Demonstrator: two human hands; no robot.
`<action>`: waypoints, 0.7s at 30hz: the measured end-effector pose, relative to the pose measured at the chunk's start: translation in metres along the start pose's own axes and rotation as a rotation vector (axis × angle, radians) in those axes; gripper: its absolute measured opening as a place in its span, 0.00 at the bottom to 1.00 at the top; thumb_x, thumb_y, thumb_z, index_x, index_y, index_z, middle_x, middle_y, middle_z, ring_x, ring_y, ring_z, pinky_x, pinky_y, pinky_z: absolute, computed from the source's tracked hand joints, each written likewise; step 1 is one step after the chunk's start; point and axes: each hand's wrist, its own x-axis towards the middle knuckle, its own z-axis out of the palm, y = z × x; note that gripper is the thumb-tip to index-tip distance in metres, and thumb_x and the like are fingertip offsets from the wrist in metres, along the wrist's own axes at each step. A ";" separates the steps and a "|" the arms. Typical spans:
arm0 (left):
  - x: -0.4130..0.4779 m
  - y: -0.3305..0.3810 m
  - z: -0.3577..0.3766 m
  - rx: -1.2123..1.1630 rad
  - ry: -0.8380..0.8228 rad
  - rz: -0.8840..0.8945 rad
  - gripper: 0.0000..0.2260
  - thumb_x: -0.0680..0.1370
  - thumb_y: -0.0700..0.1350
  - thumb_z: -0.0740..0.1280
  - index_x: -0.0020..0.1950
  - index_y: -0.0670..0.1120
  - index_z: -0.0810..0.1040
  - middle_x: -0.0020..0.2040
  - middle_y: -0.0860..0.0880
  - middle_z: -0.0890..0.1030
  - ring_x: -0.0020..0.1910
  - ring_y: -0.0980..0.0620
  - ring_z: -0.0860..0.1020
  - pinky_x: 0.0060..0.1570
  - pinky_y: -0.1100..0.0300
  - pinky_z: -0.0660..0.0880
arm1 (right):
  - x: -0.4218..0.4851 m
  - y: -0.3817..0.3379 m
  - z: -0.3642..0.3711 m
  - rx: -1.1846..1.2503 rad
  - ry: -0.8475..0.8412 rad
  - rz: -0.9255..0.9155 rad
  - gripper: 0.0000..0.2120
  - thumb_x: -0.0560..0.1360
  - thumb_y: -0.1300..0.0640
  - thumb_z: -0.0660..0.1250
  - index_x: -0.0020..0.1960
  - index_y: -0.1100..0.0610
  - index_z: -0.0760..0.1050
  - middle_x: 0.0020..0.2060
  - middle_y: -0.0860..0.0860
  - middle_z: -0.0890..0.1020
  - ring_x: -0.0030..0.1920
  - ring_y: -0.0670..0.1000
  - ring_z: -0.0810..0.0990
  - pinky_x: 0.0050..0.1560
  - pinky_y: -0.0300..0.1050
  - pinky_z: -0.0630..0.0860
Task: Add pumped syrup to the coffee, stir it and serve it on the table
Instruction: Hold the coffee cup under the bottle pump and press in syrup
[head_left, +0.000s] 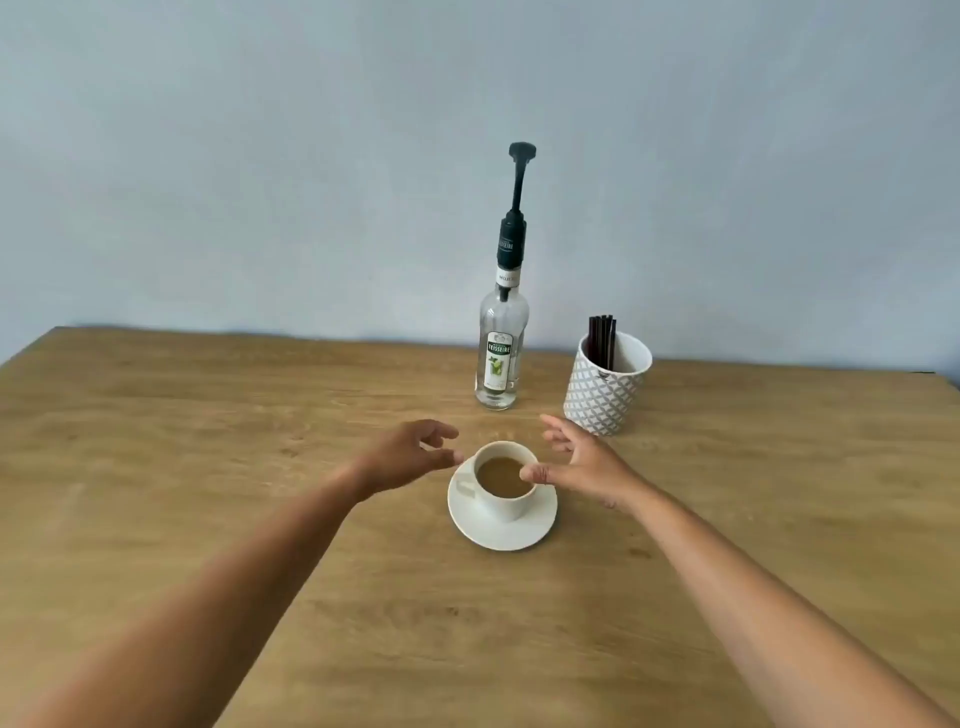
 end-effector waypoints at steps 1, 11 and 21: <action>-0.003 -0.006 0.008 -0.025 -0.015 -0.033 0.19 0.75 0.51 0.74 0.65 0.50 0.79 0.56 0.50 0.79 0.54 0.53 0.78 0.60 0.57 0.74 | -0.001 0.004 0.006 0.004 -0.016 0.013 0.60 0.52 0.33 0.78 0.78 0.48 0.58 0.73 0.52 0.69 0.71 0.49 0.68 0.67 0.44 0.66; -0.014 -0.033 0.060 -0.306 0.114 -0.110 0.09 0.78 0.47 0.70 0.56 0.46 0.84 0.51 0.52 0.86 0.49 0.57 0.82 0.50 0.64 0.76 | 0.005 0.044 0.056 0.151 0.017 0.019 0.57 0.55 0.48 0.84 0.77 0.47 0.58 0.67 0.45 0.76 0.66 0.45 0.75 0.68 0.45 0.71; -0.010 -0.040 0.067 -0.384 0.223 -0.120 0.03 0.77 0.48 0.72 0.47 0.50 0.85 0.46 0.49 0.87 0.52 0.46 0.84 0.57 0.50 0.77 | 0.006 0.041 0.057 0.165 0.064 -0.024 0.45 0.56 0.50 0.84 0.67 0.39 0.67 0.58 0.40 0.80 0.60 0.41 0.77 0.59 0.38 0.73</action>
